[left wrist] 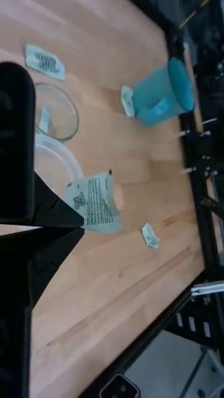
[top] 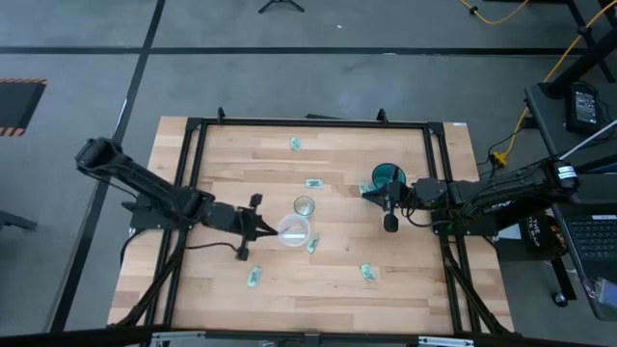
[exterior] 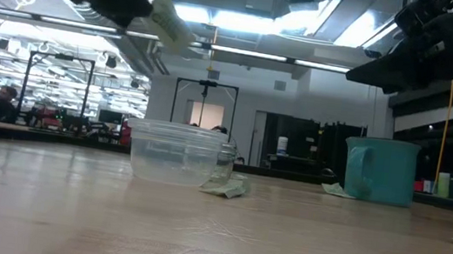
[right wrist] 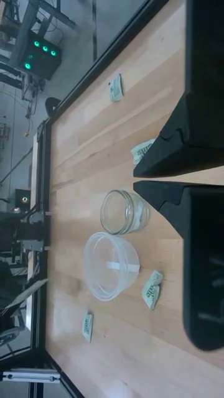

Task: Pick and place items into bin
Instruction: Put the transparent stevia packet into the transparent bin

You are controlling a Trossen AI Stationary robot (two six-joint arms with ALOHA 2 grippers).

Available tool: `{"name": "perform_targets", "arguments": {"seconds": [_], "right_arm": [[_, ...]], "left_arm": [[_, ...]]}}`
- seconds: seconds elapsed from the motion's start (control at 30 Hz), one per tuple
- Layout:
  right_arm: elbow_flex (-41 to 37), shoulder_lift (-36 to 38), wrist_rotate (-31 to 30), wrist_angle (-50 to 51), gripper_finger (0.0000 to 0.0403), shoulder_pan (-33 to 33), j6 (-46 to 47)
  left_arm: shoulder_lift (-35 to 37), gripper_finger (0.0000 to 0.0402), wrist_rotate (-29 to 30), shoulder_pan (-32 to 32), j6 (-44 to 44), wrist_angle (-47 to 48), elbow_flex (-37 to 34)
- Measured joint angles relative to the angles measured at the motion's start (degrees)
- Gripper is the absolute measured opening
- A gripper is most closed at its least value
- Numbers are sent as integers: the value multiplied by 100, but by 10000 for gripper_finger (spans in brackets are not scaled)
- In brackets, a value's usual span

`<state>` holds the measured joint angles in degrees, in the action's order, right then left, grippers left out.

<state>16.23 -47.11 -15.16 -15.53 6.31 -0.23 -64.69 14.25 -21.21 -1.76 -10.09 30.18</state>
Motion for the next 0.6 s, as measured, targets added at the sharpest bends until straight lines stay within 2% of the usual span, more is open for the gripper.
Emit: {"name": "perform_targets", "arguments": {"seconds": [0.2,0.4,0.6], "right_arm": [[0,0,0,2,26,-2,-11],[0,0,0,-2,26,-2,-136],[0,0,0,-2,26,-2,-164]], "left_arm": [[-631,2,-784,339,-59,131,482],[-1105,2,-995,612,-350,1234,1131],[-1404,2,-1504,967,-651,2044,1787]]}}
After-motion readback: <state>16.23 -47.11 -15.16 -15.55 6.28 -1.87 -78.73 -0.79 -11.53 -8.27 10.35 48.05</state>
